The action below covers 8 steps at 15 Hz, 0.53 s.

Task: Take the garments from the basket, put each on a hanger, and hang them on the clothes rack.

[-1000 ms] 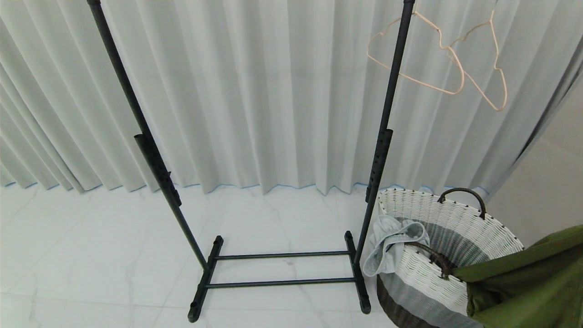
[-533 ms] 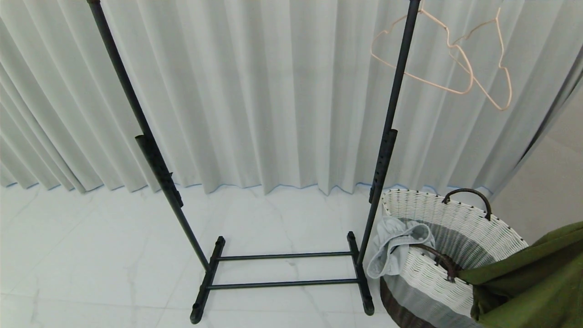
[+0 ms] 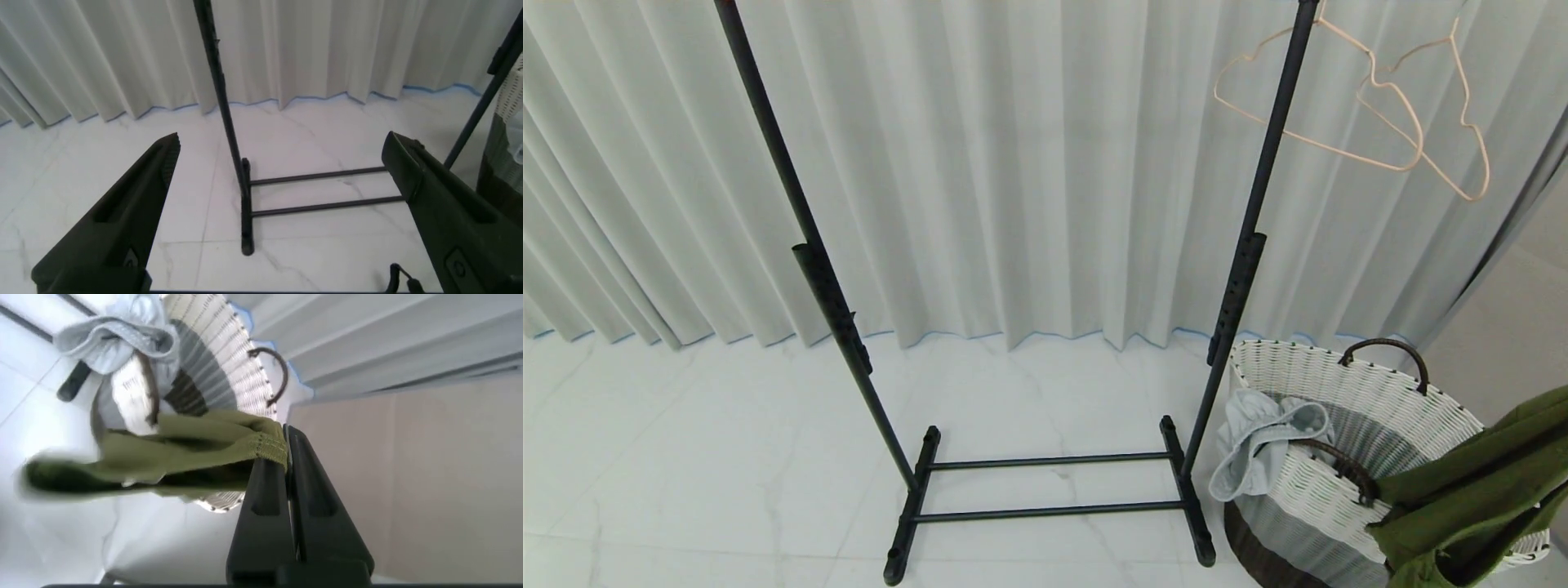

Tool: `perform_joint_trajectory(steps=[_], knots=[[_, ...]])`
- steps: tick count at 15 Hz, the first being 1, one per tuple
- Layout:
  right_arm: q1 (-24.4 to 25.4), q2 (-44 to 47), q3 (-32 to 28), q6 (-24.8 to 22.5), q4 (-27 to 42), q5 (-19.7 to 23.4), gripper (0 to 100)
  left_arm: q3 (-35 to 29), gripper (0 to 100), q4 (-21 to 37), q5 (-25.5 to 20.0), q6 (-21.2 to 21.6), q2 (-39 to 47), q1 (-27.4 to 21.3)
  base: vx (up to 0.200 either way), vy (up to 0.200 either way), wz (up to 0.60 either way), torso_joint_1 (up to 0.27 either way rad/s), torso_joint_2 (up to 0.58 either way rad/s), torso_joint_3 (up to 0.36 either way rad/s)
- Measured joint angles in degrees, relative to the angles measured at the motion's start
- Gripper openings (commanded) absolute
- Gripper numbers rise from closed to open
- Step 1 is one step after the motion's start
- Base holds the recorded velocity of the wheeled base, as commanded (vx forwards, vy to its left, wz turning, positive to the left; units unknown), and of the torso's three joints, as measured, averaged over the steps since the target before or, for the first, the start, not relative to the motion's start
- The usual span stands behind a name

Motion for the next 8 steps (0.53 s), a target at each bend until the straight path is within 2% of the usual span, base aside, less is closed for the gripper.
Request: perform_joint_trajectory(steps=[2,4,6,8], knots=[[0.11,0.22,-2.91,0.51,5.67,0.02,0,0.0,100,0.0,-0.02,-0.02,0.0,0.0,0.0,0.0,0.0,0.0,0.0,0.0],[1.77,0.34,-7.02,3.28,11.34,0.05,0,0.0,100,0.0,0.0,0.0,0.0,0.0,0.0,0.0,0.0,0.0,0.0,0.0],[6.06,0.74,-11.46,8.11,16.75,0.06,0,0.0,100,-0.02,-0.07,-0.83,0.0,0.0,0.0,0.0,0.0,0.0,0.0,0.0],[12.92,1.39,-15.42,13.74,21.04,0.27,0,-0.11,100,-1.19,0.2,-1.56,0.0,-0.02,0.0,0.0,0.0,0.0,0.0,0.0]])
